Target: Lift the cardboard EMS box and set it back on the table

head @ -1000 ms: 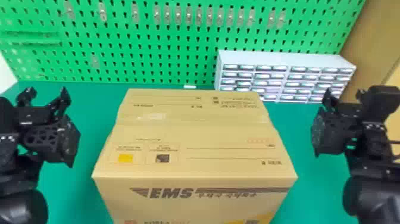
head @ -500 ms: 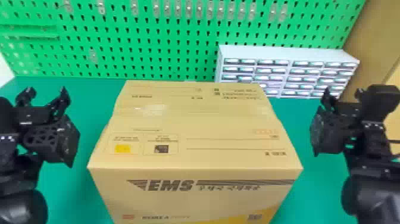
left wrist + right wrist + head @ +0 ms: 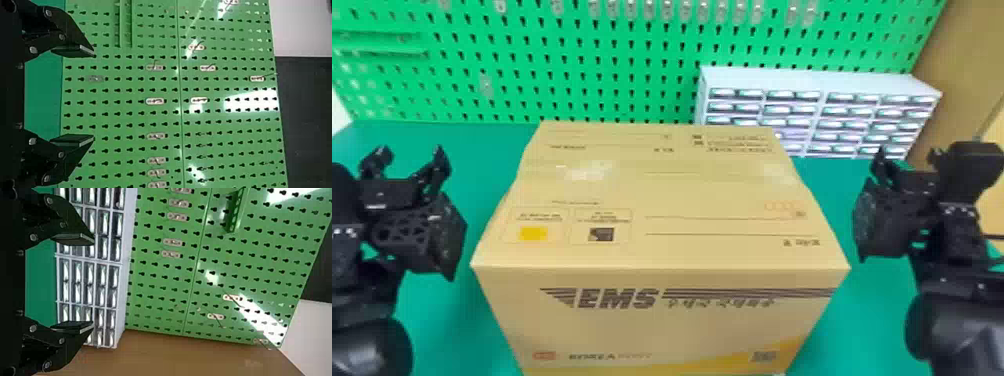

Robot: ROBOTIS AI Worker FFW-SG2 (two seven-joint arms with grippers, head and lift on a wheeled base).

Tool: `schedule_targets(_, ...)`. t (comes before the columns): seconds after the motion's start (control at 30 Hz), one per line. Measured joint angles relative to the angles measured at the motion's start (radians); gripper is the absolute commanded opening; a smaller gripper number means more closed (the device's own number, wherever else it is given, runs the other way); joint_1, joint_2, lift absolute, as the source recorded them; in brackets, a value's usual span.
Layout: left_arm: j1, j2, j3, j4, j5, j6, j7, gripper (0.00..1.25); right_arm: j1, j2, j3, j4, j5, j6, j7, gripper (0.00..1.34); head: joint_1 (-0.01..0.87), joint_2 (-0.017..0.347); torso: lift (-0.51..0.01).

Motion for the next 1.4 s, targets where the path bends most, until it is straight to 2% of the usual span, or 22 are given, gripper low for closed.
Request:
schedule_targets(0.3, -0.001, 0.0, 0.014, 0.002, 0.006, 0.0, 0.0, 0.77, 0.007, -0.005, 0.001, 0.03, -0.044, -0.052, 0.0, 0.83, 0.678, -0.014, -0.098)
schedule_targets(0.47, -0.002, 0.0, 0.01, 0.016, 0.016, -0.001, -0.004, 0.76, 0.016, -0.032, 0.022, 0.089, -0.12, -0.125, 0.004, 0.83, 0.678, -0.014, -0.098)
schedule_targets(0.63, -0.009, 0.001, 0.01, 0.058, 0.035, -0.022, -0.066, 0.76, 0.026, -0.064, 0.054, 0.156, -0.179, -0.202, 0.005, 0.83, 0.678, -0.014, -0.098)
schedule_targets(0.7, -0.011, 0.001, 0.011, 0.07, 0.035, -0.028, -0.073, 0.76, 0.028, -0.068, 0.06, 0.172, -0.183, -0.215, 0.005, 0.83, 0.678, -0.014, -0.098)
schedule_targets(0.8, -0.01, 0.002, 0.012, 0.081, 0.031, -0.033, -0.073, 0.76, 0.028, -0.065, 0.062, 0.192, -0.176, -0.227, 0.006, 0.83, 0.678, -0.014, -0.098)
schedule_targets(1.0, -0.007, 0.002, 0.011, 0.089, 0.022, -0.037, -0.072, 0.75, 0.028, -0.039, 0.049, 0.203, -0.155, -0.235, 0.006, 0.83, 0.678, -0.014, -0.098)
schedule_targets(1.23, -0.007, 0.0, -0.015, 0.089, 0.015, -0.038, -0.05, 0.75, 0.018, -0.032, 0.078, 0.204, -0.149, -0.236, 0.006, 0.83, 0.678, -0.014, -0.098)
schedule_targets(1.4, -0.009, 0.0, -0.055, 0.085, 0.006, -0.038, -0.024, 0.75, 0.003, -0.006, 0.085, 0.205, -0.132, -0.236, 0.006, 0.83, 0.678, -0.014, -0.098)
